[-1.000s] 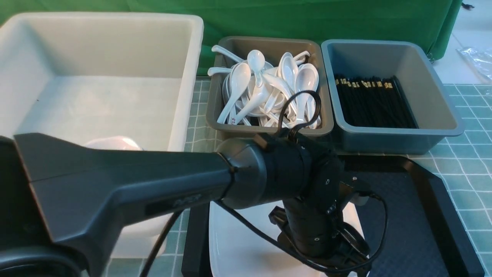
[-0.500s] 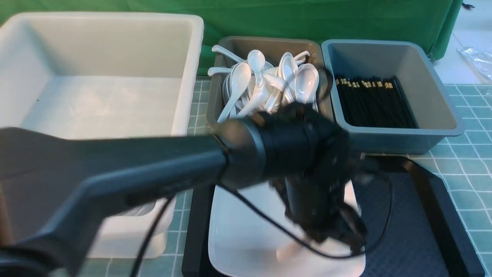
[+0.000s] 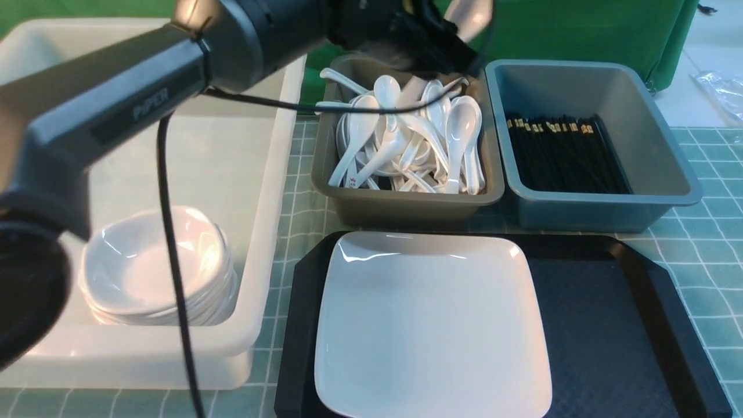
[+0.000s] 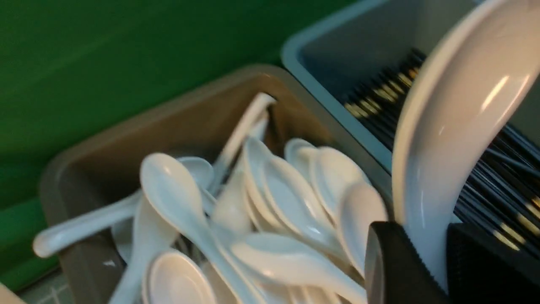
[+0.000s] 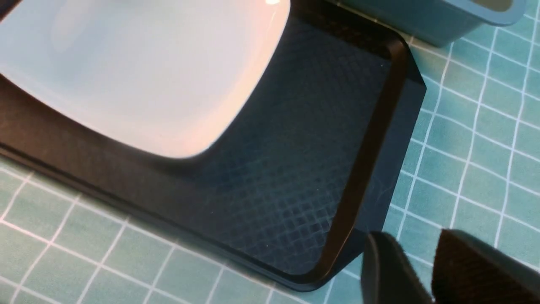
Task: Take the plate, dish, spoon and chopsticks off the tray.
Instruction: Use the left arm to put the soup spoon into the small storage box in the middle, then use the left arm to grab a plate from the dinner plate
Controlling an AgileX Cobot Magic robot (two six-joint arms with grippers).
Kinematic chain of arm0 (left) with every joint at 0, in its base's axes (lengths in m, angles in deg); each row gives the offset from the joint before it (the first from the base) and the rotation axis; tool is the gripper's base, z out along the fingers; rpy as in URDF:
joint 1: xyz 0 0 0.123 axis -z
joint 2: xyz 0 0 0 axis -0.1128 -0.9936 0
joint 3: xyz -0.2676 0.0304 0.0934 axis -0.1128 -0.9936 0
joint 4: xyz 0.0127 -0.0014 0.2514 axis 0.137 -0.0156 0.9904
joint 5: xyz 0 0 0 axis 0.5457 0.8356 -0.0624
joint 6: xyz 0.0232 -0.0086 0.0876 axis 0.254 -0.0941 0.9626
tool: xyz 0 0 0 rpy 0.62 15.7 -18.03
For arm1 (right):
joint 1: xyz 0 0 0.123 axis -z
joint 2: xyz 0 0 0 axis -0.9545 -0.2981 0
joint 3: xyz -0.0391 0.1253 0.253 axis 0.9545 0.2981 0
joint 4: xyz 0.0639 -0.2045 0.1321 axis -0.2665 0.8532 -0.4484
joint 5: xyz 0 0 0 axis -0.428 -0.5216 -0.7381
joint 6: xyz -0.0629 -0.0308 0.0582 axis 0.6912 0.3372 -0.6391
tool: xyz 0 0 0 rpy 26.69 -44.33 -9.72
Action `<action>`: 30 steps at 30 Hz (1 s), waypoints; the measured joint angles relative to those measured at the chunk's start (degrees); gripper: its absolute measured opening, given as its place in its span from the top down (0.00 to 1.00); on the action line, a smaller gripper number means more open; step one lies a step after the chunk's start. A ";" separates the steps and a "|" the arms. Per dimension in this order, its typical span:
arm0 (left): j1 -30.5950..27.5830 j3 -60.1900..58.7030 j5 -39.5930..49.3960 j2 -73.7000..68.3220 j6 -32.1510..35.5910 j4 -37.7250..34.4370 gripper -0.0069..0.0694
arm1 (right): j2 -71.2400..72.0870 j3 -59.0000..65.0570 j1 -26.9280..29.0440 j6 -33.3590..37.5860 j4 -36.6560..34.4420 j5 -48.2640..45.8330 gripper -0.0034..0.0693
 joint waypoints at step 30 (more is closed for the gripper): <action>15.50 -49.22 19.88 39.15 31.86 -4.41 0.89 | 0.00 0.00 0.00 2.94 -2.02 0.05 0.66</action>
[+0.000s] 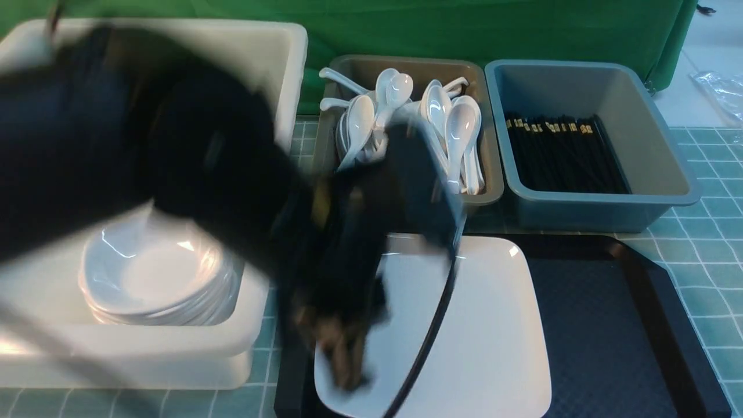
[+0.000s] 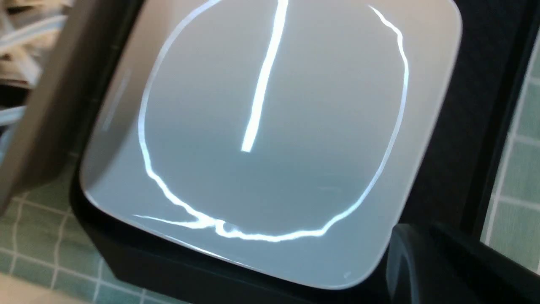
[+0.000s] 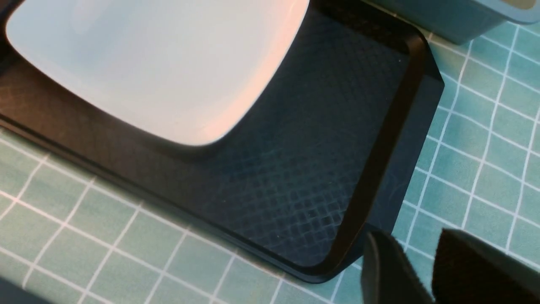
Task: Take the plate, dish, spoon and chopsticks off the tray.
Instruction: Use the left arm to grab a plate from the dinner plate
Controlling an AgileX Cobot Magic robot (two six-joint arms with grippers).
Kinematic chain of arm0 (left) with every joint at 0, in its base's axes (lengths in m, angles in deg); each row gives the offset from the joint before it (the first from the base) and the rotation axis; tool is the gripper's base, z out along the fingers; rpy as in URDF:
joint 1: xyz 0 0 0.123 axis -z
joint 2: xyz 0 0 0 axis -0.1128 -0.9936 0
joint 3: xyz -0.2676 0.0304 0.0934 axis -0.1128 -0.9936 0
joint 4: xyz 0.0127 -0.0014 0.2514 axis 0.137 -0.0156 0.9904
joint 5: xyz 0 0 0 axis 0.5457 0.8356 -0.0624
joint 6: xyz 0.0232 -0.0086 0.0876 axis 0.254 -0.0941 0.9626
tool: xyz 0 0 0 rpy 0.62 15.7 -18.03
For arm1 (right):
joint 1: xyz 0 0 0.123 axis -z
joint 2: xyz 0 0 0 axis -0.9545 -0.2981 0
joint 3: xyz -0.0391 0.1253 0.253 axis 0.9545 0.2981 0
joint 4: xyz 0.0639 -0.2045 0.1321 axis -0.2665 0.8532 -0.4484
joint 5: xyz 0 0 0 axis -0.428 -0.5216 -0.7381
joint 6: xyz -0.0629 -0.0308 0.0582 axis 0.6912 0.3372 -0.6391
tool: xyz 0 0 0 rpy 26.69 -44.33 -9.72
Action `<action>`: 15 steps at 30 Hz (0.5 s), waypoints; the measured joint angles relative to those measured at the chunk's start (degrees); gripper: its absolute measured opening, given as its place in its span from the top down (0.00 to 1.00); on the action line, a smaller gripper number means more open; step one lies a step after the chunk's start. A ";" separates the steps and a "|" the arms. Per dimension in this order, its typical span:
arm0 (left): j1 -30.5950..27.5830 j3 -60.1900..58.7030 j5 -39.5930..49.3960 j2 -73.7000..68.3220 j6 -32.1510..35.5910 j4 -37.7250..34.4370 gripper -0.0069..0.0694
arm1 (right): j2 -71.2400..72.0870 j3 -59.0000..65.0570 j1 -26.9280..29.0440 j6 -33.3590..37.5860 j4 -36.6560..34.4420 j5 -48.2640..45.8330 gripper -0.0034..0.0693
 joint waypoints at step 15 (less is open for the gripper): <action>2.24 -25.85 -27.41 -1.35 16.38 6.22 0.23 | 0.00 0.00 0.00 -1.37 -0.05 2.38 0.66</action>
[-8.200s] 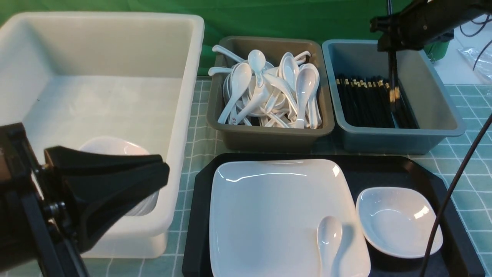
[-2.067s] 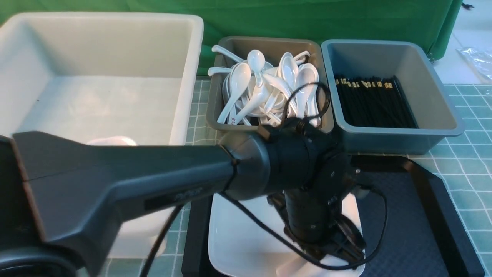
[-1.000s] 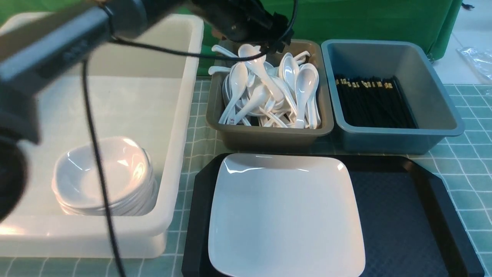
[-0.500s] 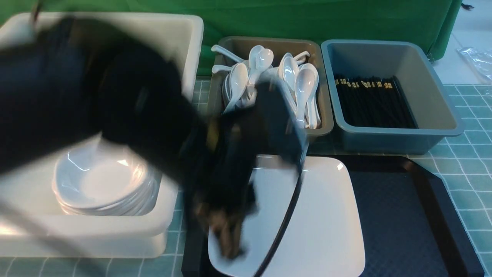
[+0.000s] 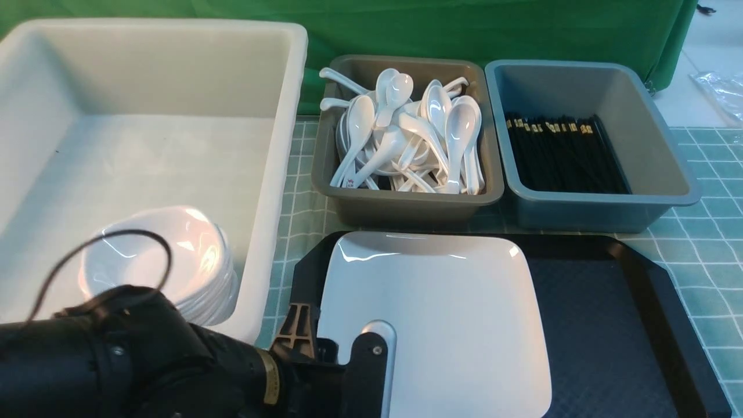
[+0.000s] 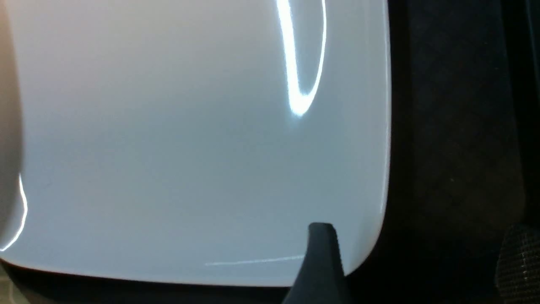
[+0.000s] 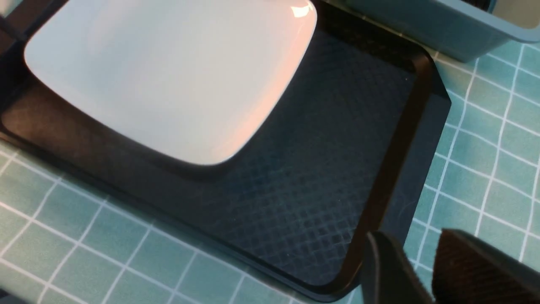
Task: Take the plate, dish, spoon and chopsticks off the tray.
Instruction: Use the left arm to grab a plate from the dinner plate
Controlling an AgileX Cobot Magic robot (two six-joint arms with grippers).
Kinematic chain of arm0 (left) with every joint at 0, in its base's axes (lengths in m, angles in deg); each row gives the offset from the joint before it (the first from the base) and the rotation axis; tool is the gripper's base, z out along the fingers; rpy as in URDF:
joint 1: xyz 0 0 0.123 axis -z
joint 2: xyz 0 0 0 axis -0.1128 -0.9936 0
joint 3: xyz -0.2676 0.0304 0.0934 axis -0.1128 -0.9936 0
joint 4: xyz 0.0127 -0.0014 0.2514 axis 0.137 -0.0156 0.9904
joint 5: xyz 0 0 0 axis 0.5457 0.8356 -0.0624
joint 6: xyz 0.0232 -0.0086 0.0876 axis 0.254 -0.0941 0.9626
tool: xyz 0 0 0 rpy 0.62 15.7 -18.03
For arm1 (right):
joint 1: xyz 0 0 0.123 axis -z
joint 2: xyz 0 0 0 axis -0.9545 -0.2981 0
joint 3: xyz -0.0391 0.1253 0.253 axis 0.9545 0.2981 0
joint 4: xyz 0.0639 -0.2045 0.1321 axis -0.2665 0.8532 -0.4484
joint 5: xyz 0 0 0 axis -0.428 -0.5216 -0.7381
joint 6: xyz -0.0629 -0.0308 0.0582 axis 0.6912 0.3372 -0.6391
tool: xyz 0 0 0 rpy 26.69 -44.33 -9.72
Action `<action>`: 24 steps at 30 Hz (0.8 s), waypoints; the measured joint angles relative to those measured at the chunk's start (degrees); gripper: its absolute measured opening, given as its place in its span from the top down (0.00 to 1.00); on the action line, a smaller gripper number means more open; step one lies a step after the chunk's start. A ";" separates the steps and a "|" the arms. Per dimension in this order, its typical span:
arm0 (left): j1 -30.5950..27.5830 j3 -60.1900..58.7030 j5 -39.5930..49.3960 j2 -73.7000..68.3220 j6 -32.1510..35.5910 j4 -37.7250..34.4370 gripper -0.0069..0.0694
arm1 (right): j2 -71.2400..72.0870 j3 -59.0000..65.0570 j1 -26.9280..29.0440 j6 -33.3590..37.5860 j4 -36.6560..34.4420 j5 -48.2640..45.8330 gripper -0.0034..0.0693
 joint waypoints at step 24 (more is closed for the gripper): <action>0.00 0.27 -7.77 -10.82 -16.32 24.18 0.49 | 0.00 0.00 0.00 -1.00 -0.75 0.00 0.65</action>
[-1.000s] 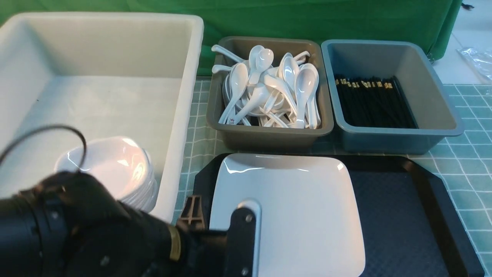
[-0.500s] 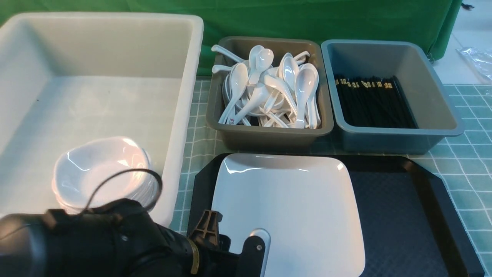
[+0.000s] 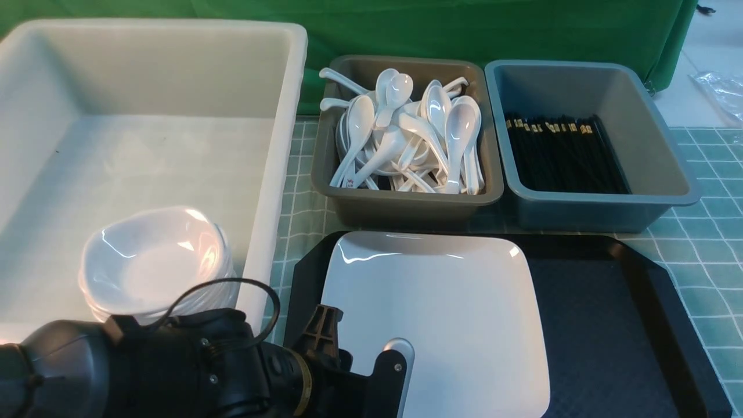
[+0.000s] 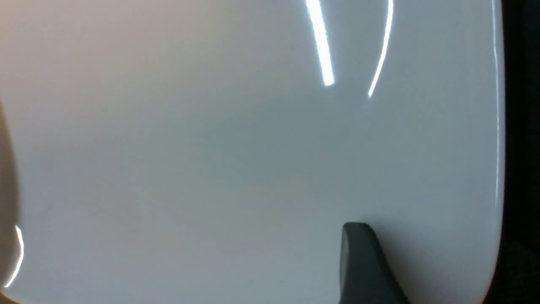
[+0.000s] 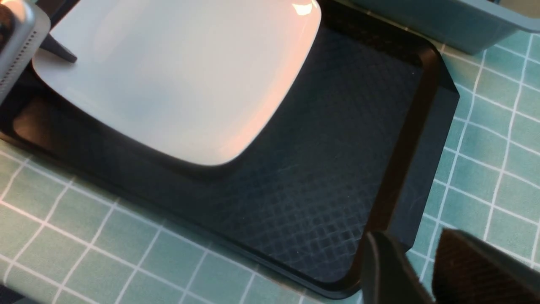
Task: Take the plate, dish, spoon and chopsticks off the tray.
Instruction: Use the left arm to grab a plate from the dinner plate
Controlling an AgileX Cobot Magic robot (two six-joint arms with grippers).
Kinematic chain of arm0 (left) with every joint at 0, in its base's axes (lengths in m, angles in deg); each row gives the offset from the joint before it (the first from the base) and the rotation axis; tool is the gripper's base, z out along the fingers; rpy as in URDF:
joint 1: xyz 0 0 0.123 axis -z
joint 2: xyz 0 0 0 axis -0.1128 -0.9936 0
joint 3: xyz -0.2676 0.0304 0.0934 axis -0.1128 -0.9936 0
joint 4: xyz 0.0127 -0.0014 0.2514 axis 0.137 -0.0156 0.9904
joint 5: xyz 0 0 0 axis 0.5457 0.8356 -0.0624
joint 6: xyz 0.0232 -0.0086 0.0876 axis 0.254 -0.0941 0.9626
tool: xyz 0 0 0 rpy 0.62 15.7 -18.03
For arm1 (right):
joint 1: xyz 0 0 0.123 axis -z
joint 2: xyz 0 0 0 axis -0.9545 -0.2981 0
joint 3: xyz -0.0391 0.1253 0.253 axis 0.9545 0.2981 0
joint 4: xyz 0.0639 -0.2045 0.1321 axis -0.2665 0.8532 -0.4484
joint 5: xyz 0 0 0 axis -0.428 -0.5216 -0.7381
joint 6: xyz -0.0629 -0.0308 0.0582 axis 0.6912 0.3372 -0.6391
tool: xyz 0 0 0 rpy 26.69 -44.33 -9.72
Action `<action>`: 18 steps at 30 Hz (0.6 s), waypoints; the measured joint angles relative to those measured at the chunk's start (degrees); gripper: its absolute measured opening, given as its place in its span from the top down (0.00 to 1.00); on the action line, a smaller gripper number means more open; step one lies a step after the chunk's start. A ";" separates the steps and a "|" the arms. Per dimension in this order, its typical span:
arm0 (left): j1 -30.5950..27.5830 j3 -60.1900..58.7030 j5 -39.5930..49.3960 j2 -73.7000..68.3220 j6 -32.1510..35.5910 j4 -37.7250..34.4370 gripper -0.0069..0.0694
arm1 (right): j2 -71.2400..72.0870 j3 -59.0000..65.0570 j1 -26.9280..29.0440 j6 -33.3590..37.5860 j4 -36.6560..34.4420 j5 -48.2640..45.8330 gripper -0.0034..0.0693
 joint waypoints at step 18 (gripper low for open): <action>10.07 0.10 2.43 12.75 0.03 -3.85 0.87 | 0.00 0.00 0.00 -0.61 -1.85 -0.19 0.64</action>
